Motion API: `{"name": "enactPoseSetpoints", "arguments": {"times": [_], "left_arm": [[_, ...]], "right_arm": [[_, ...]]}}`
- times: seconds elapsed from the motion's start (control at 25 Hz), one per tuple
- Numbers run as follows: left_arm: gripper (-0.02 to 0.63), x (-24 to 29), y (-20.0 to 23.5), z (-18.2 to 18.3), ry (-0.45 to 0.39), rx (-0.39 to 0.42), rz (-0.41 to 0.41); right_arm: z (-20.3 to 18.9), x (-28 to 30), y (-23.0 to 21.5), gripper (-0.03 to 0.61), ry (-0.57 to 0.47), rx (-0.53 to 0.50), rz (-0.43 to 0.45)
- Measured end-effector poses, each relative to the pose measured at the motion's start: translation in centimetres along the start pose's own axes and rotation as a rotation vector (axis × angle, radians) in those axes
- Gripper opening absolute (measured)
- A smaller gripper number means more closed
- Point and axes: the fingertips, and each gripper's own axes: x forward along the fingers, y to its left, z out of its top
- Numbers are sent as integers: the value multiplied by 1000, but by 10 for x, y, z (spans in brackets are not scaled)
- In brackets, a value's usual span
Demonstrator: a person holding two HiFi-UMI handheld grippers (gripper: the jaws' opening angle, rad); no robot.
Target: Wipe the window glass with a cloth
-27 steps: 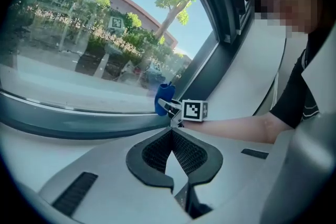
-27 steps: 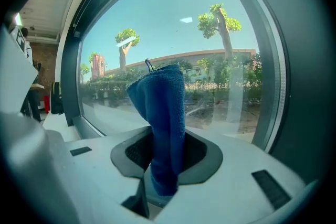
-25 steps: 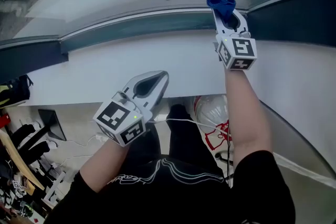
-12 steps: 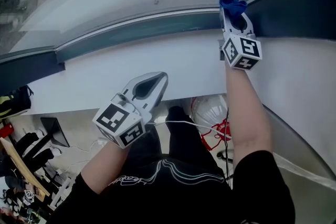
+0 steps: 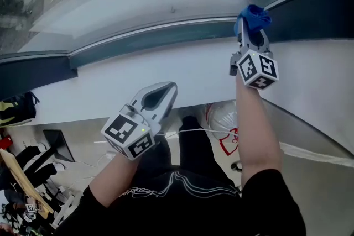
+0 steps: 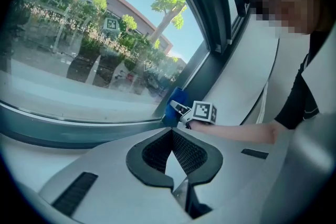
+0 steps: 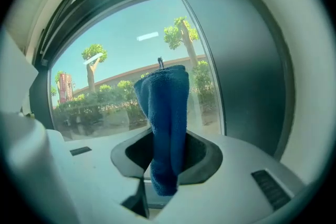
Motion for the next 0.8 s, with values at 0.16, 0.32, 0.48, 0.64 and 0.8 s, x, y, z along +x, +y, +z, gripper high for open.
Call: {"name": "enactPoseSetpoints", "arguments": {"times": [0.16, 0.32, 0.48, 0.64, 0.8], "left_arm": [[5, -62, -13, 23, -13, 29, -59], [5, -137, -19, 51, -4, 104, -130], [5, -223, -37, 82, -26, 108, -158], [5, -305, -70, 112, -60, 169, -178], [5, -365, -111, 148, -151, 229, -168]], "right_arm": [[53, -63, 88, 93, -36, -9, 95], [95, -140, 201, 92, -10, -13, 247], [138, -220, 301, 93, 52, 39, 401], [182, -285, 377, 94, 64, 65, 524], [219, -335, 430, 94, 90, 14, 704]]}}
